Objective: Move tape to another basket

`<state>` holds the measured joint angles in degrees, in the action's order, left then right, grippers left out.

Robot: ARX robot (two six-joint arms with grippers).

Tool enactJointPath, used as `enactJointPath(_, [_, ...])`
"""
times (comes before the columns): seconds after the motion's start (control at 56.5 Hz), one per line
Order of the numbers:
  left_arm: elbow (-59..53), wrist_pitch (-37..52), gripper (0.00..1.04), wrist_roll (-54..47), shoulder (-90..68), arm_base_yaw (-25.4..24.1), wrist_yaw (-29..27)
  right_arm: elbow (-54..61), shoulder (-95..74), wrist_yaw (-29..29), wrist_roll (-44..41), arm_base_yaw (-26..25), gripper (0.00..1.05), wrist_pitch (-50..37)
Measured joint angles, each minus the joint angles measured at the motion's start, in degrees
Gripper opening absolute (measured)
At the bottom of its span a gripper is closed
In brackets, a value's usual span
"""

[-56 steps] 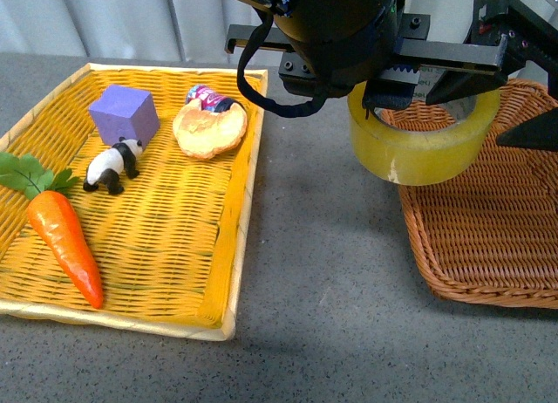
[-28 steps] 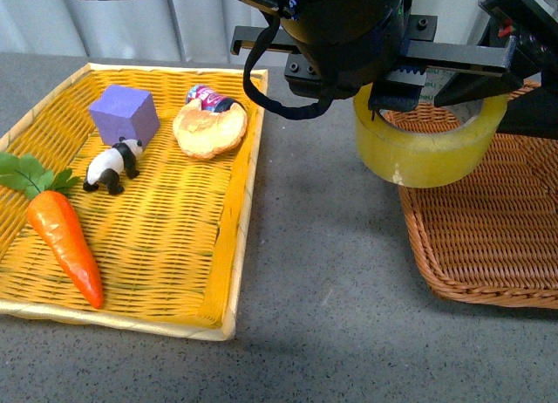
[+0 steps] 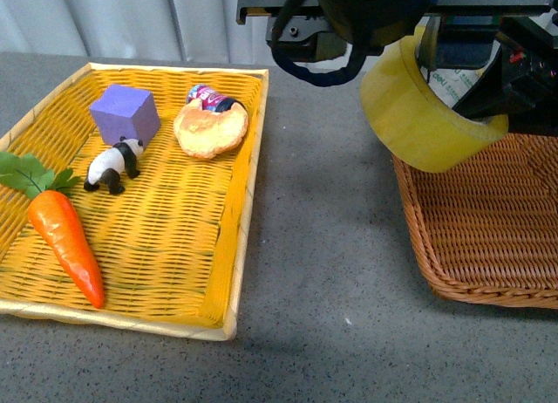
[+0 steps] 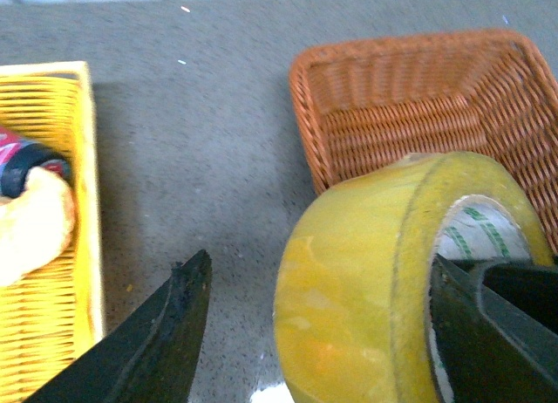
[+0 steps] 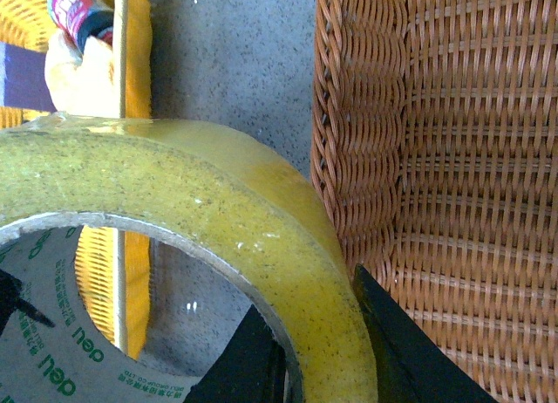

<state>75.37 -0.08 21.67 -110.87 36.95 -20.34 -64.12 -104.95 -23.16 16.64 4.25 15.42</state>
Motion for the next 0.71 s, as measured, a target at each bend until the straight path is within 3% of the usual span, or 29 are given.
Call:
enactJointPath(0.159, [-0.5,3.1,0.99,5.2,0.6,-0.5,-3.2,-2.6,0.0,1.2,0.7,-0.7,0.16,1.0])
enactJointPath(0.567, [-2.1,8.9,0.98,7.1,1.7,-2.6,-1.7,-5.1,-0.9,2.8,-2.1,-0.8,0.16,3.1])
enactJointPath(0.708, [-1.8,6.4,0.98,8.5,1.7,-3.0,-0.2,-4.7,-1.0,2.8,-2.4,-0.9,0.16,2.4])
